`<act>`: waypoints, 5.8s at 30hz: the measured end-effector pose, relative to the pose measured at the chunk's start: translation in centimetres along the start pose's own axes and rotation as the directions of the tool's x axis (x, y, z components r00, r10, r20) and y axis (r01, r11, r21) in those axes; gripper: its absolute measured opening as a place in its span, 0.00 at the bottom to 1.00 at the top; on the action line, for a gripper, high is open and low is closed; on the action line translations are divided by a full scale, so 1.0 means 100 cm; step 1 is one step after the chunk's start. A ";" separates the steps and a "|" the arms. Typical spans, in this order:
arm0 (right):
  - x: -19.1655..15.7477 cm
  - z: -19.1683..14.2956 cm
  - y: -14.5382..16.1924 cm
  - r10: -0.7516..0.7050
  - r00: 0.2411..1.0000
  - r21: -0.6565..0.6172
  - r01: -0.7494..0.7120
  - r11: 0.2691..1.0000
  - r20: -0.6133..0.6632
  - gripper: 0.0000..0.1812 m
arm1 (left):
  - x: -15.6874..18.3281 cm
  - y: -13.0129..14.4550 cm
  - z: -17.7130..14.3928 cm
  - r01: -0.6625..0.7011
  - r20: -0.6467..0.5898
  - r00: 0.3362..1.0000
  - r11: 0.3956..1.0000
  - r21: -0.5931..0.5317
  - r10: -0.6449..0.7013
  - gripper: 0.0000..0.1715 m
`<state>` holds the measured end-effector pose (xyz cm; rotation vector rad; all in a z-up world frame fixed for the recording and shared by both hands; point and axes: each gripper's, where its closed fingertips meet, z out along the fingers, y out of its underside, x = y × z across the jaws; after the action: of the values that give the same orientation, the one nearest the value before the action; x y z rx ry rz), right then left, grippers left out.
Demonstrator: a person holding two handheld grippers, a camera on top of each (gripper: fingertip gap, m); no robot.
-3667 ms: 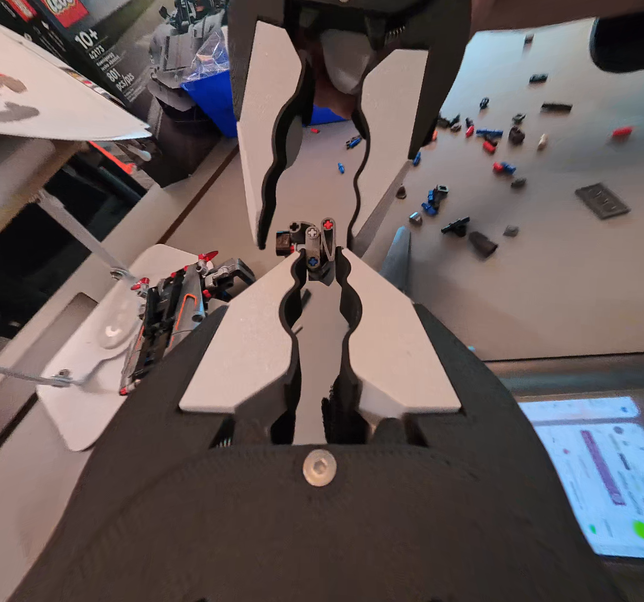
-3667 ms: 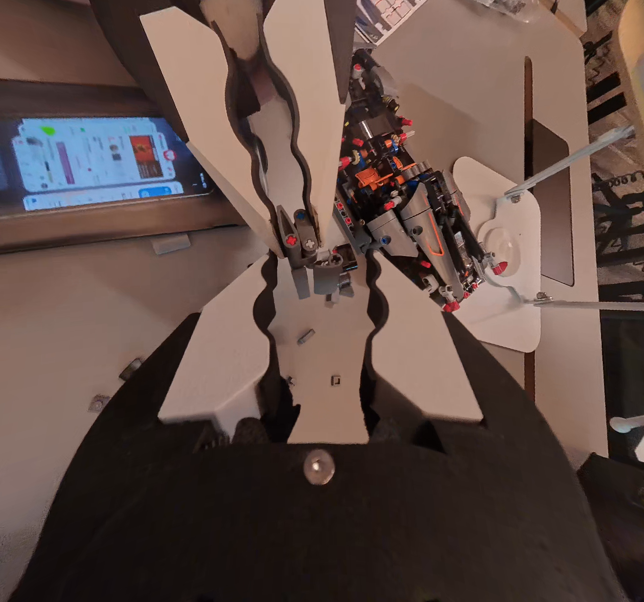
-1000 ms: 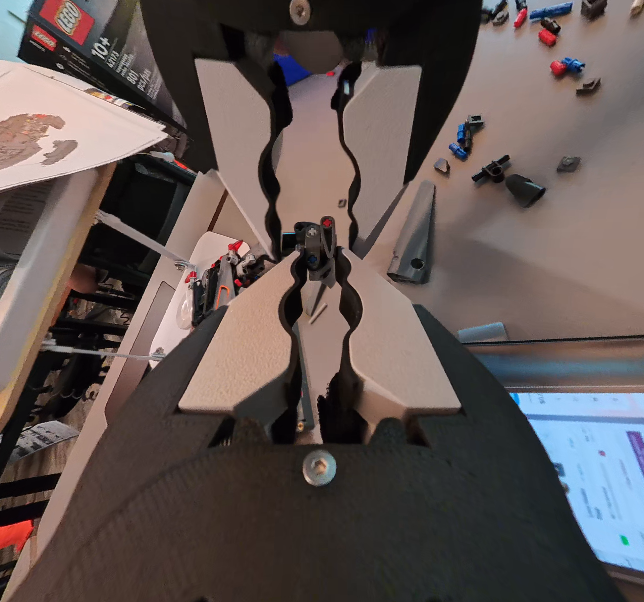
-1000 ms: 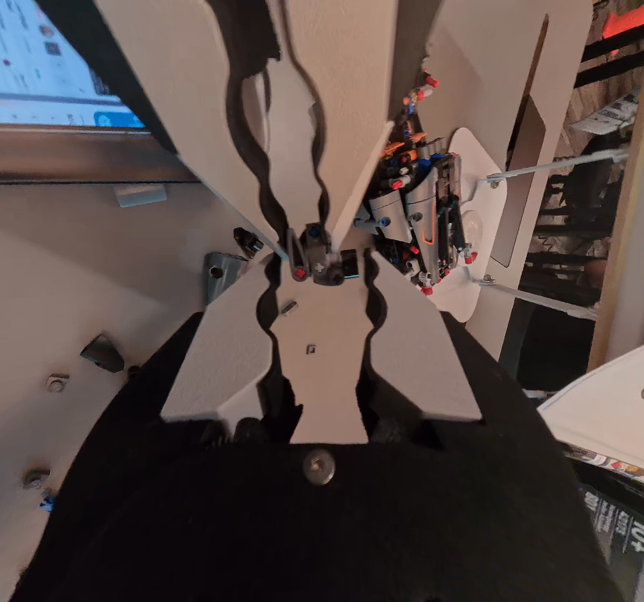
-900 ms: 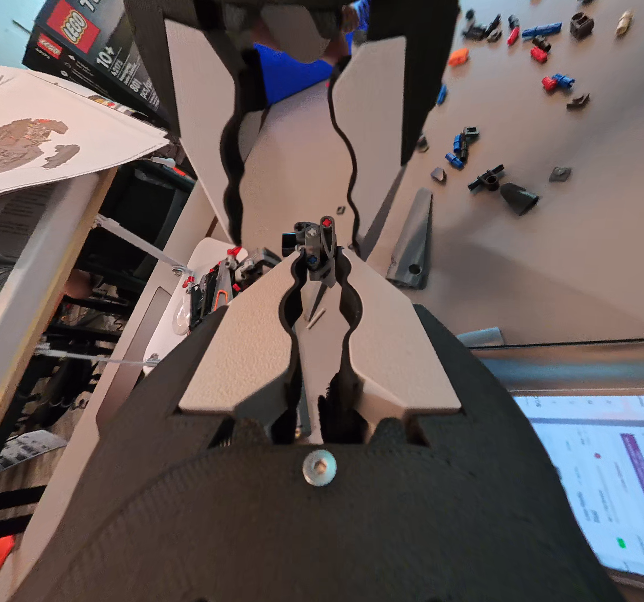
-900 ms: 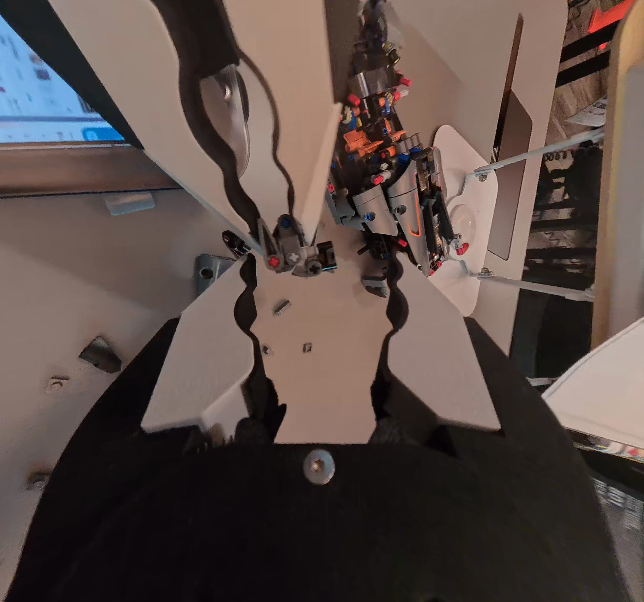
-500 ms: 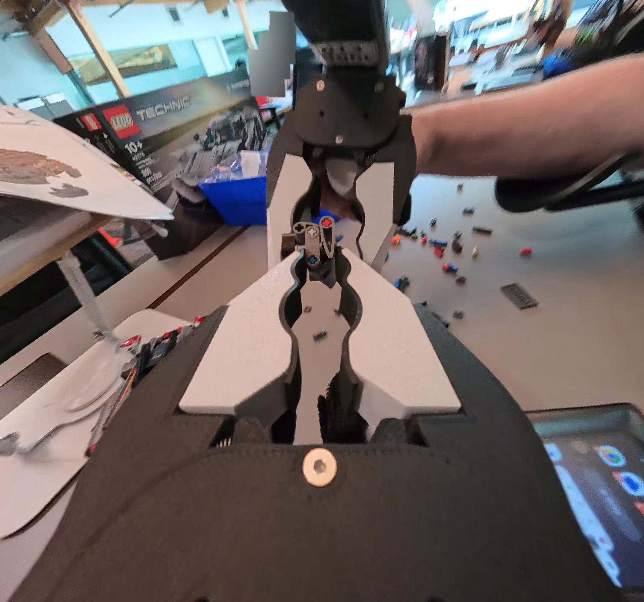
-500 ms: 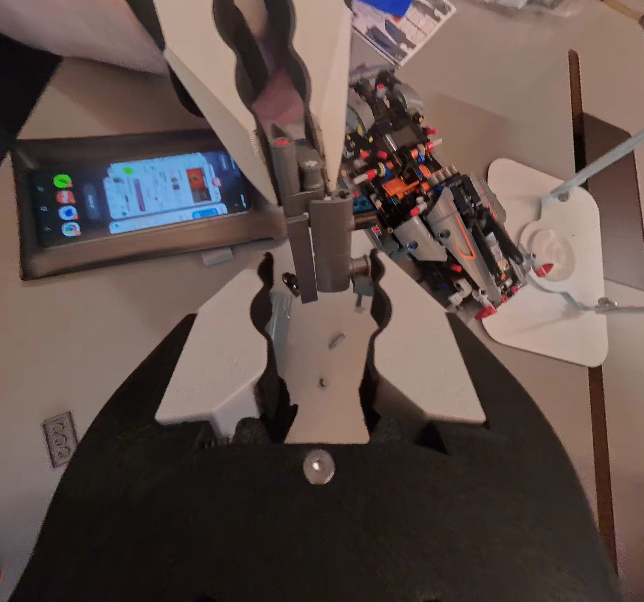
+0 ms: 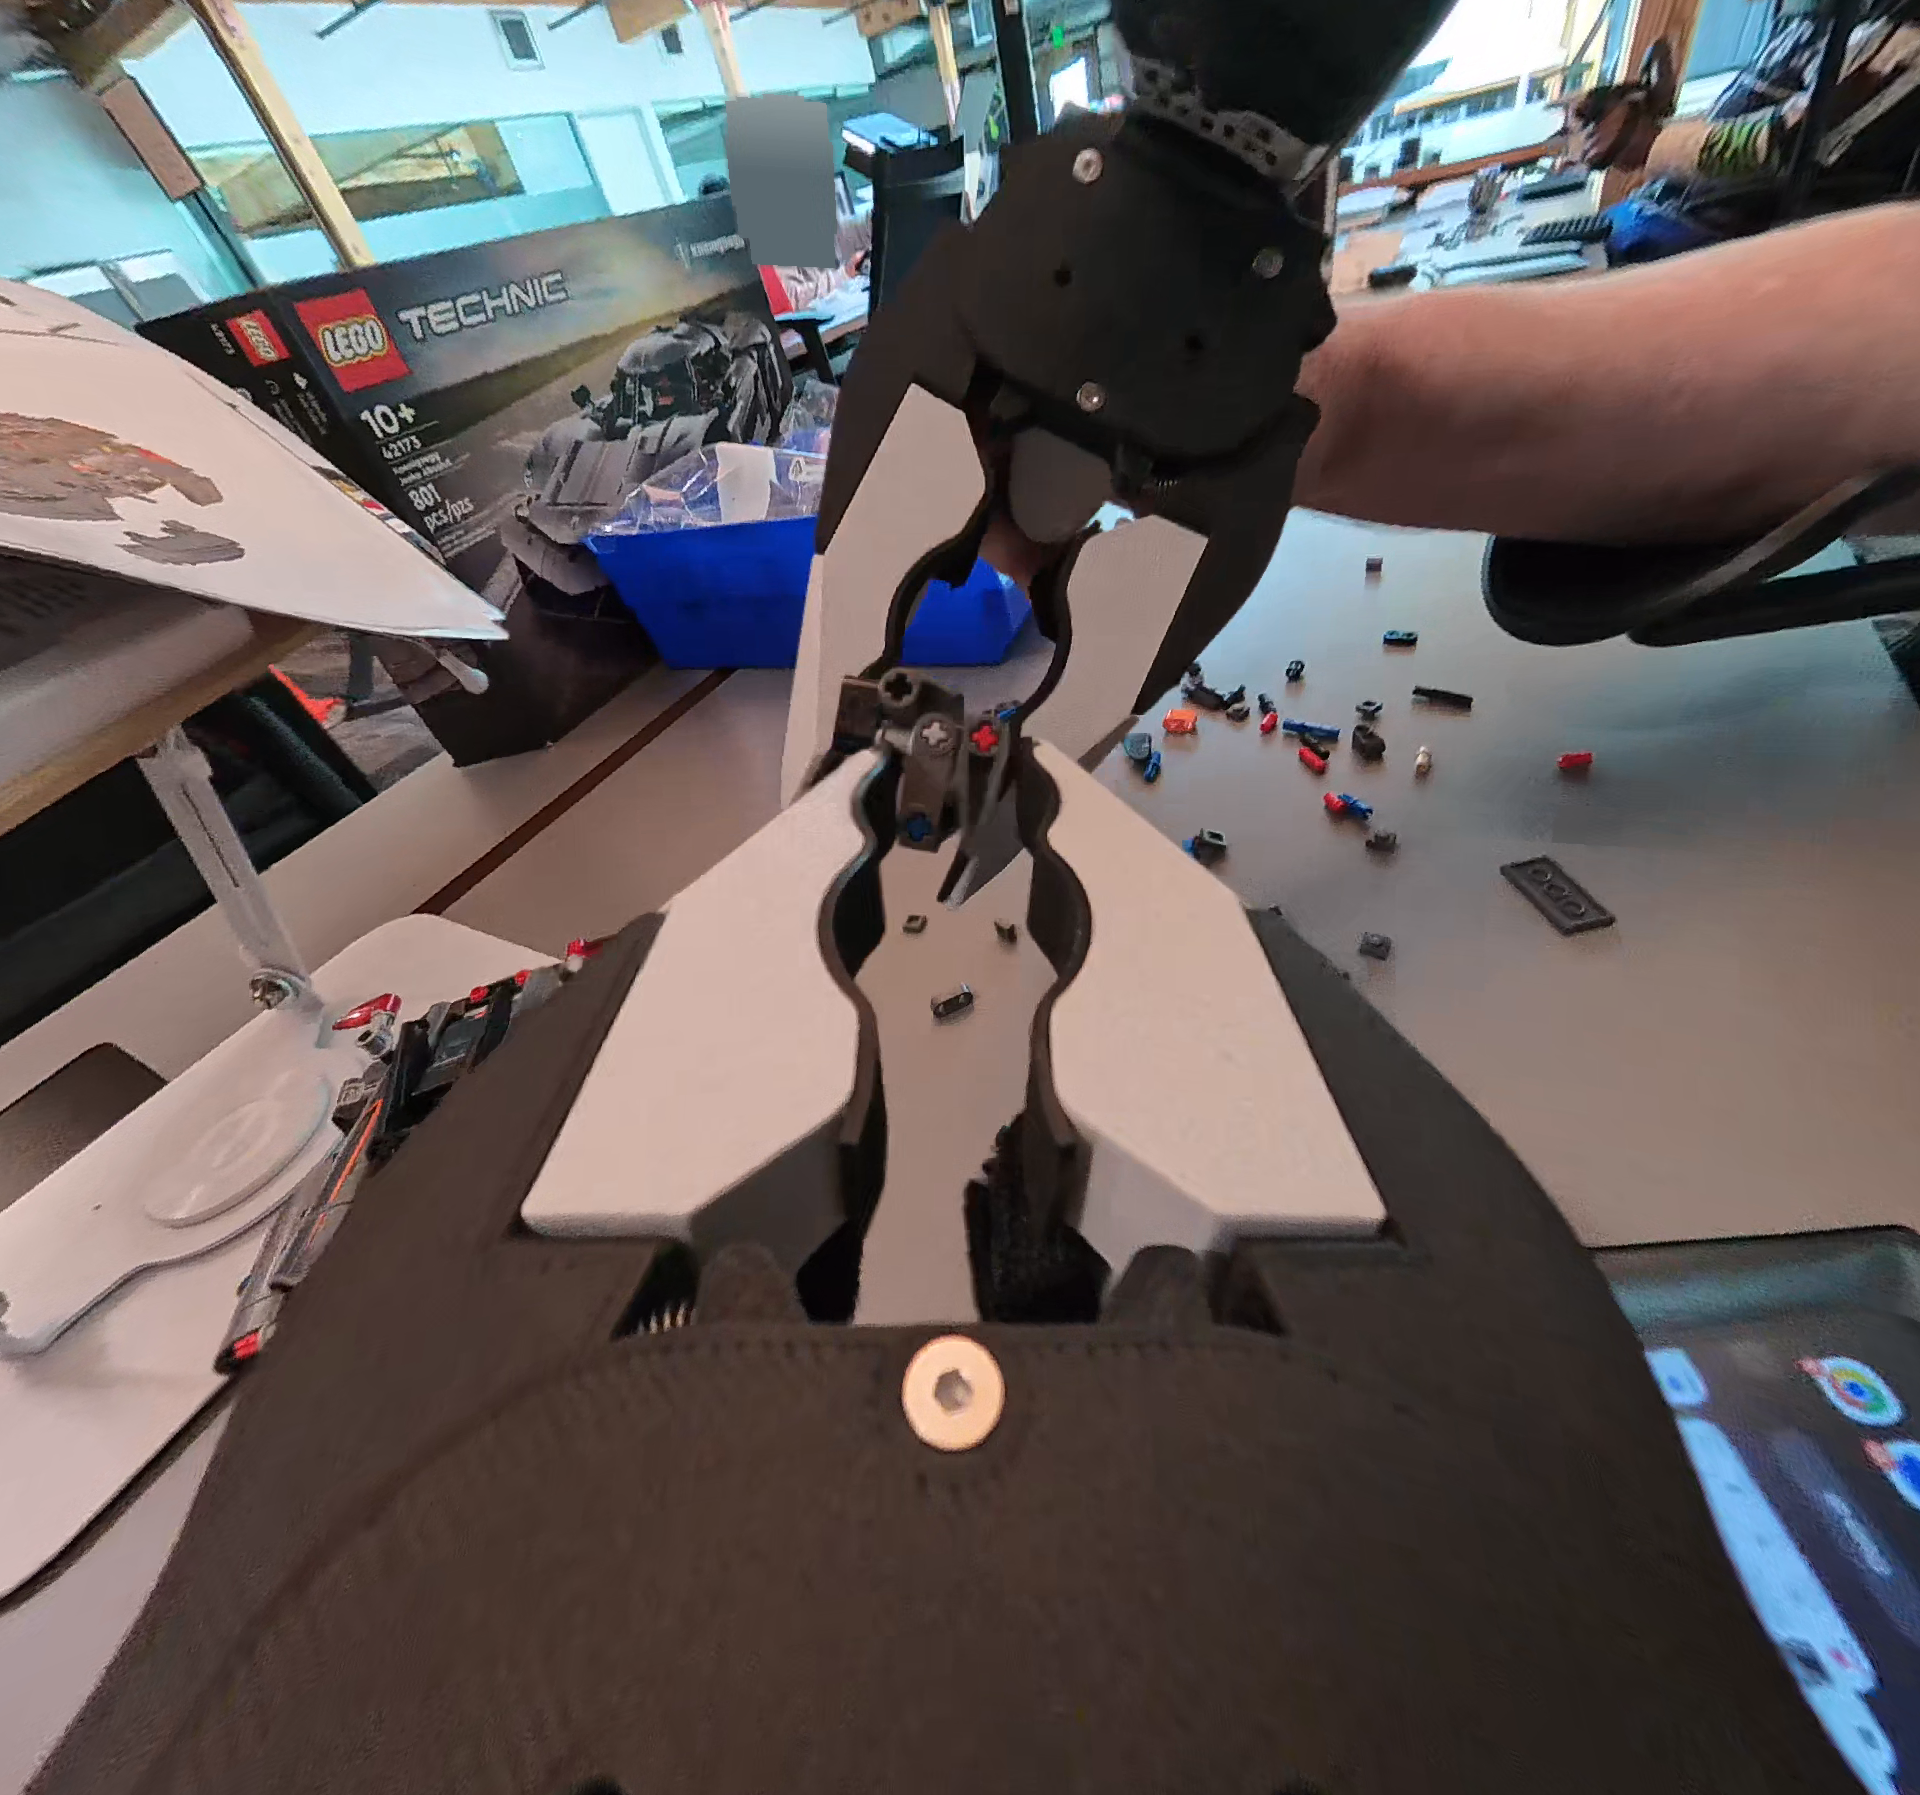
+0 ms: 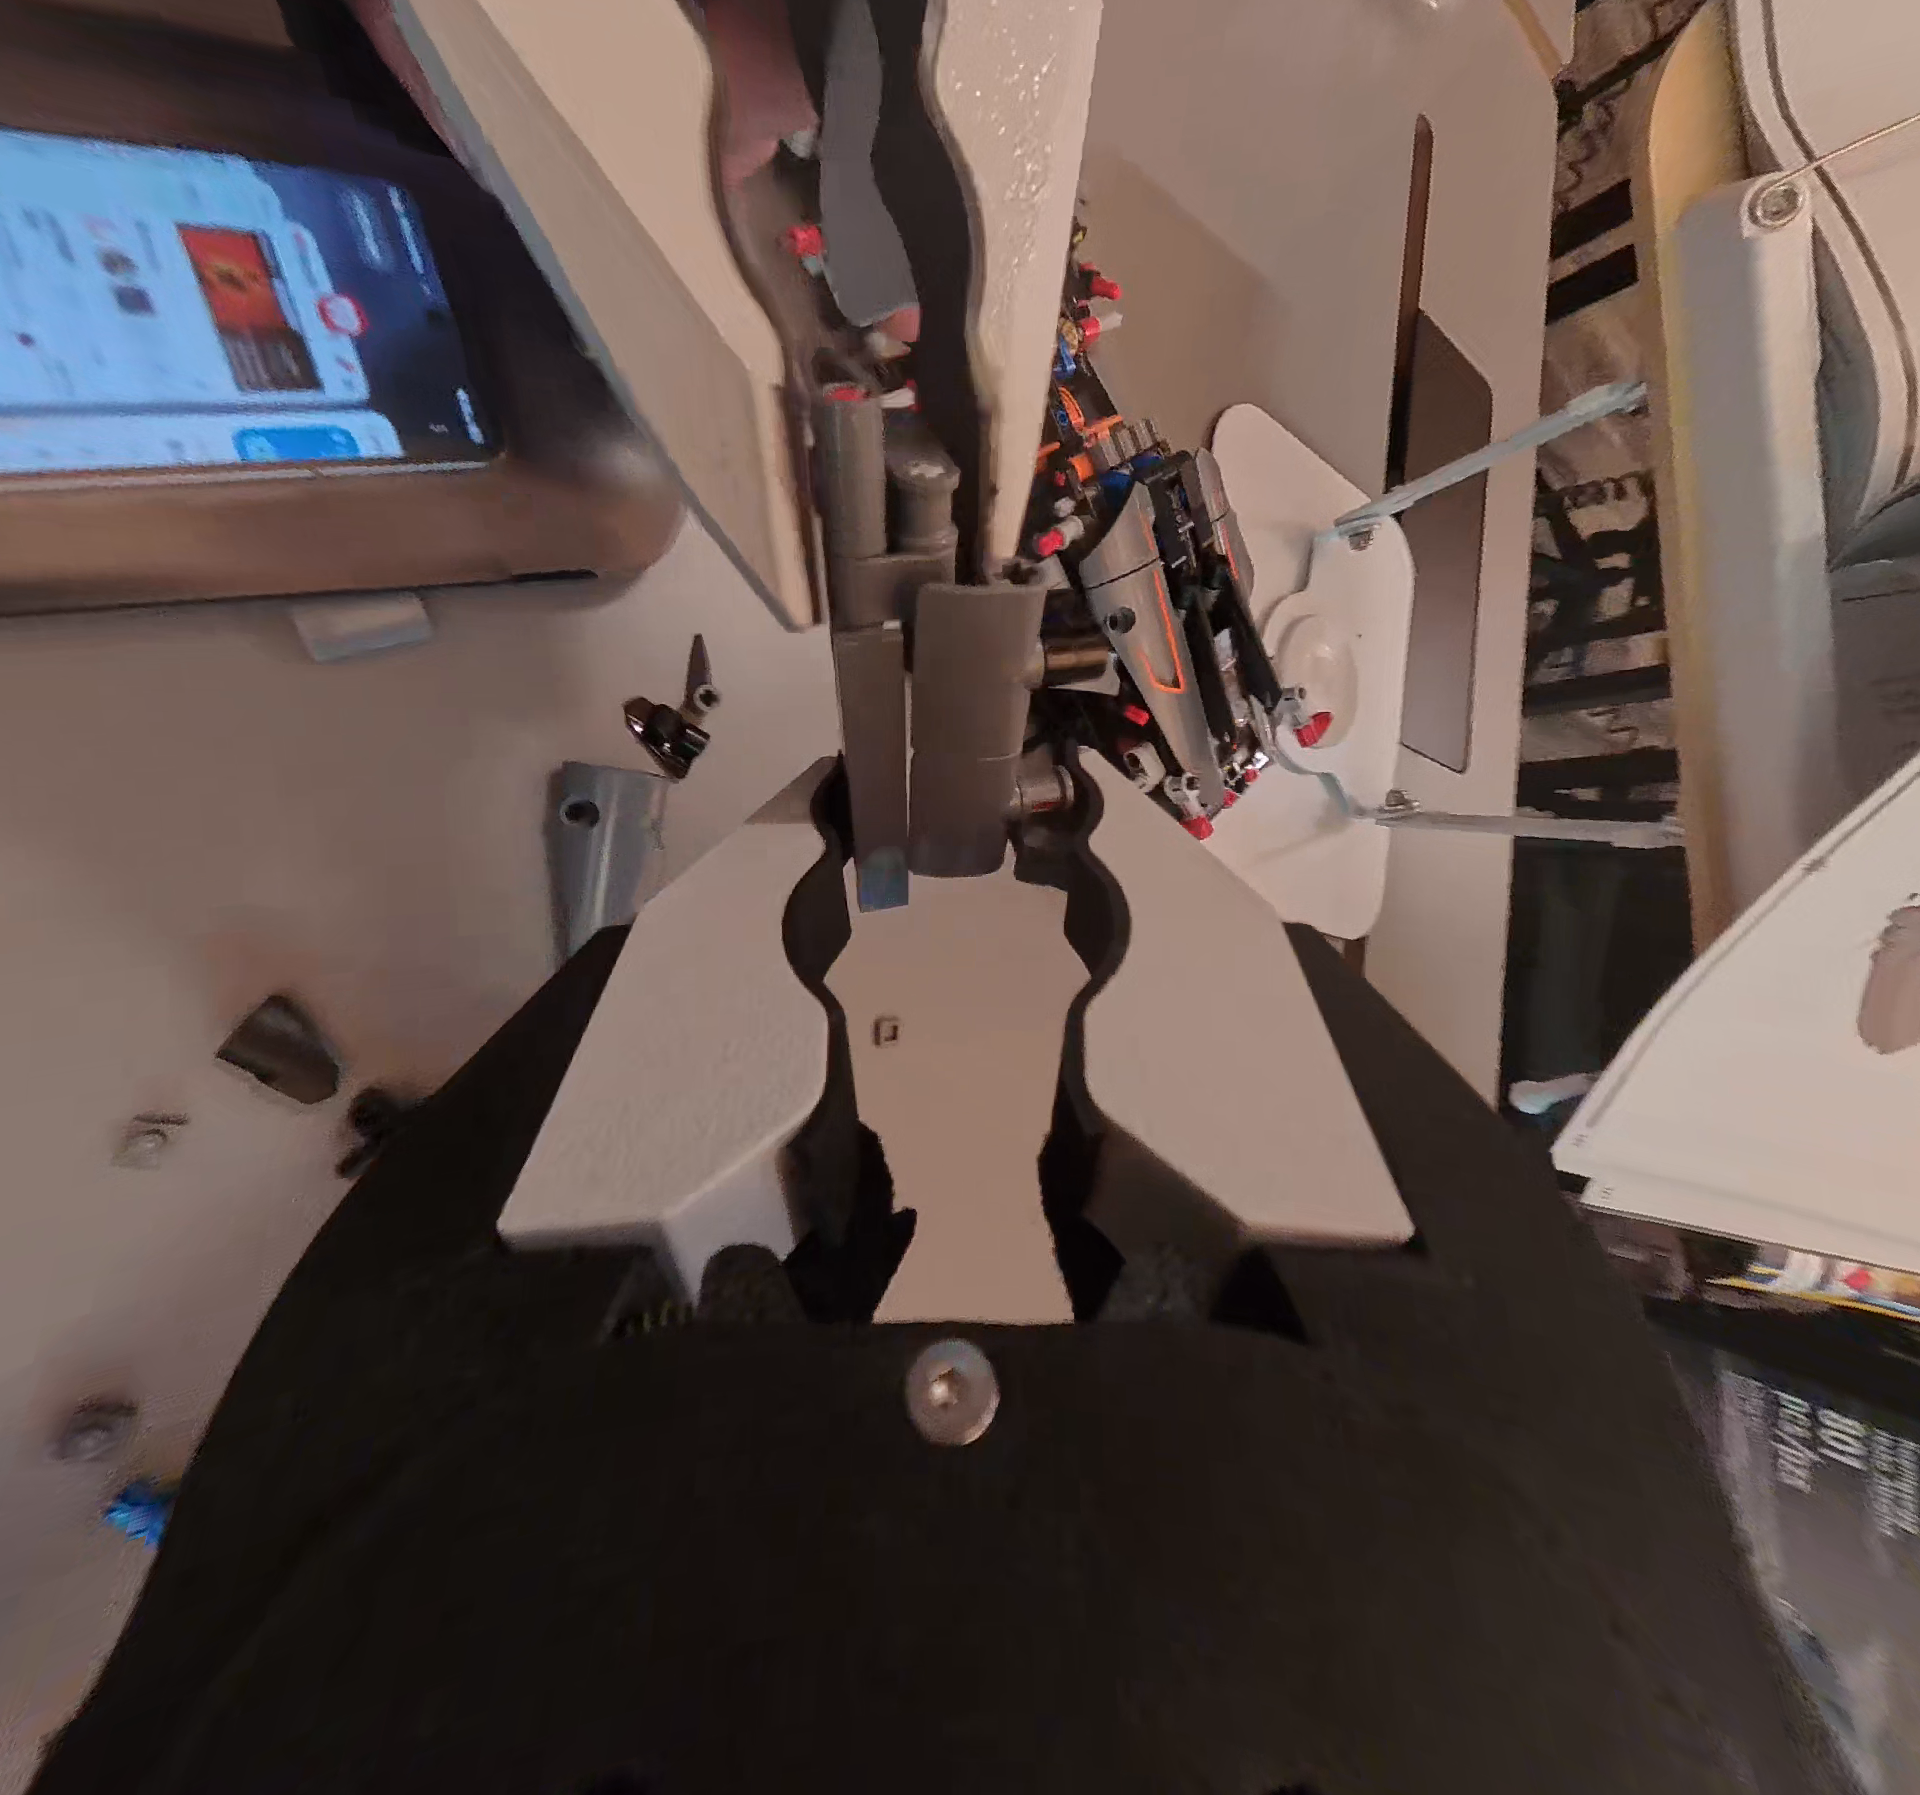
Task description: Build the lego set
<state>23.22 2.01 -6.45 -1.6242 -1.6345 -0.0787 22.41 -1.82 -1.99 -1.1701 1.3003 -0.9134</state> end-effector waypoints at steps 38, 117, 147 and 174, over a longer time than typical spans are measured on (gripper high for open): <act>-0.002 -0.034 -0.029 0.207 0.936 0.321 -0.296 0.900 0.284 0.04 | -0.017 -0.027 -0.017 0.305 -0.125 0.951 0.922 0.237 -0.282 0.09; 0.032 -0.014 -0.011 -0.070 0.966 0.090 0.095 0.991 -0.250 0.03 | -0.043 -0.006 -0.020 0.461 -0.043 0.887 0.873 0.158 -0.460 0.14; 0.048 -0.027 -0.011 0.176 0.970 0.249 -0.132 0.959 -0.165 0.17 | -0.036 -0.017 -0.017 -0.196 0.353 0.915 0.980 -0.030 0.193 0.14; 0.051 -0.023 -0.016 0.133 0.961 0.234 -0.076 0.969 -0.241 0.20 | -0.054 -0.006 -0.021 -0.037 0.358 0.933 0.999 0.020 0.027 0.14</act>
<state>23.78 4.57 -1.26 -1.4599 -1.3091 -0.0460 19.84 3.07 0.01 -1.2244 1.0043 -0.6527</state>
